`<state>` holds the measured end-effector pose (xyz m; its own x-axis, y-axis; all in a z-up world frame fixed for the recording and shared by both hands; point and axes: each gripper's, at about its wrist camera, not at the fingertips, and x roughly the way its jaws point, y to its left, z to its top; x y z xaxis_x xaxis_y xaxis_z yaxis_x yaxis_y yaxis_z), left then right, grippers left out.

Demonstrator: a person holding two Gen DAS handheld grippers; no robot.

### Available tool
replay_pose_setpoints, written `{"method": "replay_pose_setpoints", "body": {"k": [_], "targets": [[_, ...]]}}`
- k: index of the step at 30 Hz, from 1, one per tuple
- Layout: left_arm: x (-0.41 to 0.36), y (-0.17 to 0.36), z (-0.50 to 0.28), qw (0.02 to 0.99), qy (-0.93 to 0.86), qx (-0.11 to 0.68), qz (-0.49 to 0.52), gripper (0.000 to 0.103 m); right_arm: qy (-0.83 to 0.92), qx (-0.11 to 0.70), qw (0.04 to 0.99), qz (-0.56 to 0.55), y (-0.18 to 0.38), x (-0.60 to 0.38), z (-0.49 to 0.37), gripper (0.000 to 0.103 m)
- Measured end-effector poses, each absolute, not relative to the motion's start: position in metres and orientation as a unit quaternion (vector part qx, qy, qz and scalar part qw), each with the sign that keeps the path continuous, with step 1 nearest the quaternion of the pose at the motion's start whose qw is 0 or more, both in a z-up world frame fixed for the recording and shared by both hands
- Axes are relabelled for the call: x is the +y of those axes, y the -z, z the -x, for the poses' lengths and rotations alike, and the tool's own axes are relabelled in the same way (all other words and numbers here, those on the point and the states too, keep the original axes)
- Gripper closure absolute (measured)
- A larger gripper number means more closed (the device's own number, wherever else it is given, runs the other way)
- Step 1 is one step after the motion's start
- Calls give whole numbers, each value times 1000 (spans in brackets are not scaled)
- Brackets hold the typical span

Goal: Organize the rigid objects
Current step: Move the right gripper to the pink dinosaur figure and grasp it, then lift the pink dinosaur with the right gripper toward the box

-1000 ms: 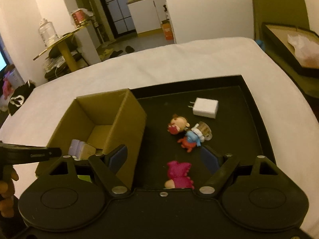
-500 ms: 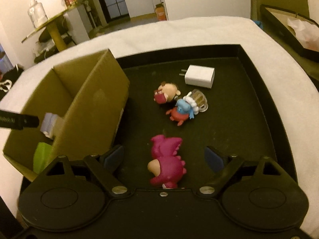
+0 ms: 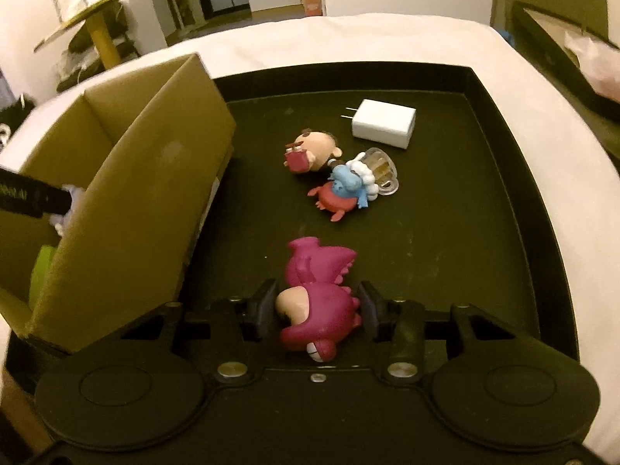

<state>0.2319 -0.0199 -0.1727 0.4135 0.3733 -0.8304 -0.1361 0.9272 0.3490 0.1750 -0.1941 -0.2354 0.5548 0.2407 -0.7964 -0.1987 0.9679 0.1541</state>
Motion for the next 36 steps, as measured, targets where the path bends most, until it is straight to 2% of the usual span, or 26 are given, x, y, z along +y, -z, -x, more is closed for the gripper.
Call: {"method": "replay_pose_setpoints", "body": {"k": [8,17,36], "targets": [[-25,169,-233,833,-158,517,-122,28,-120,445,885,-65,229,-210,-176,59],[-17,167,-228,836,-161,513,-113,28,-115,432,893,-53,221,-207,-175,59],[25,165,-206,853,-159,496,-29,28,-114,389,913,-55,167,-190,-179,59]]}}
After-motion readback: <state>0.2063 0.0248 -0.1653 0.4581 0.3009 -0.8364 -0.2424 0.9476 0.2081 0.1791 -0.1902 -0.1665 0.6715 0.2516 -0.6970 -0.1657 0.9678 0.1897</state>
